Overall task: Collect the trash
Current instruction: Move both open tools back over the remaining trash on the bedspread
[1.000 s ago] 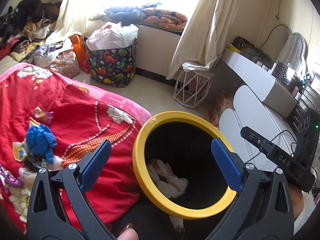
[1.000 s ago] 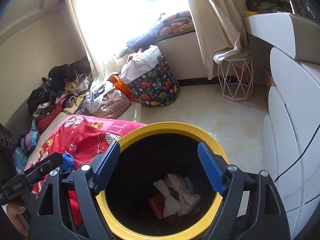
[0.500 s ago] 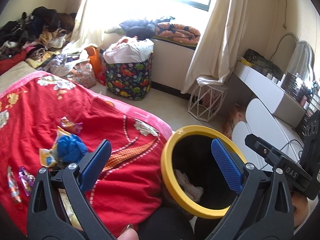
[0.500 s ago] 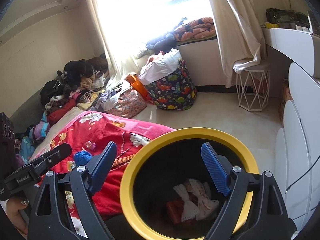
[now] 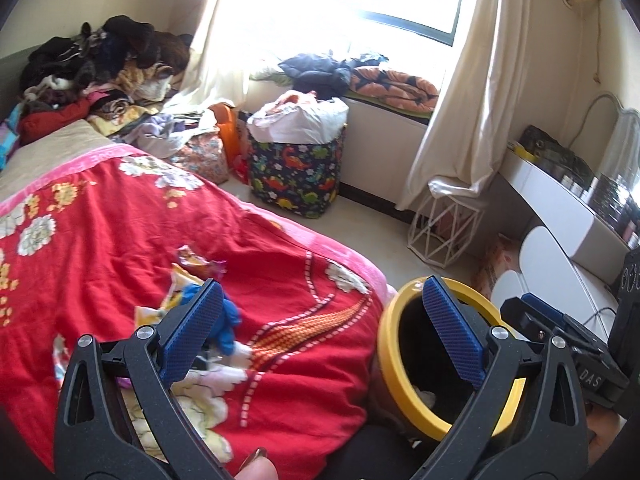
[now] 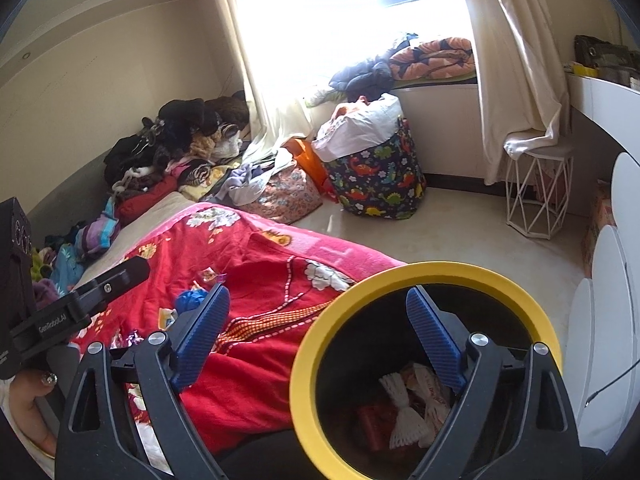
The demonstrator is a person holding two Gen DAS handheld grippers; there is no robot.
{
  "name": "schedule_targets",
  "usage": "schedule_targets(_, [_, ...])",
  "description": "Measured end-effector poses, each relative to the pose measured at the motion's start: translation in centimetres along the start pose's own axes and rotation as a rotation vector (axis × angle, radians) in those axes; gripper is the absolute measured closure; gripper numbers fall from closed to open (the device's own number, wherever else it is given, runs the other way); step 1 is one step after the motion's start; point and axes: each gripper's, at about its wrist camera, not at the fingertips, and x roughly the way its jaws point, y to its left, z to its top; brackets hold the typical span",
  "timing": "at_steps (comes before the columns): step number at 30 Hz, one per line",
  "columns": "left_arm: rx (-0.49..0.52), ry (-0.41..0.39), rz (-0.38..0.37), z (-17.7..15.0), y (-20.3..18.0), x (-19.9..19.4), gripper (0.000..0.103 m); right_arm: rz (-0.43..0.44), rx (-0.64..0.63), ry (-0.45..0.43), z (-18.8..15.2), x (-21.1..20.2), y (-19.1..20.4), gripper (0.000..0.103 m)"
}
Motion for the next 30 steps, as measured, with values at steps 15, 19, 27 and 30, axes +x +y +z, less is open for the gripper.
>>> schedule_targets(15, [-0.068, -0.039, 0.096, 0.8, 5.7, -1.3, 0.011, 0.130, -0.148, 0.057, 0.7, 4.4, 7.5, 0.015])
schedule_targets(19, [-0.088, -0.045, 0.131, 0.8, 7.7, -1.7, 0.011, 0.160, -0.182, 0.074, 0.7, 5.6, 9.3, 0.015])
schedule_targets(27, [-0.142, -0.050, 0.215, 0.6, 12.2, -2.7, 0.011, 0.194, -0.229, 0.119, 0.8, 8.4, 12.3, 0.015])
schedule_targets(30, [-0.165, -0.045, 0.246, 0.3, 13.9, -3.1, 0.011, 0.198, -0.246, 0.138, 0.6, 9.6, 13.0, 0.015])
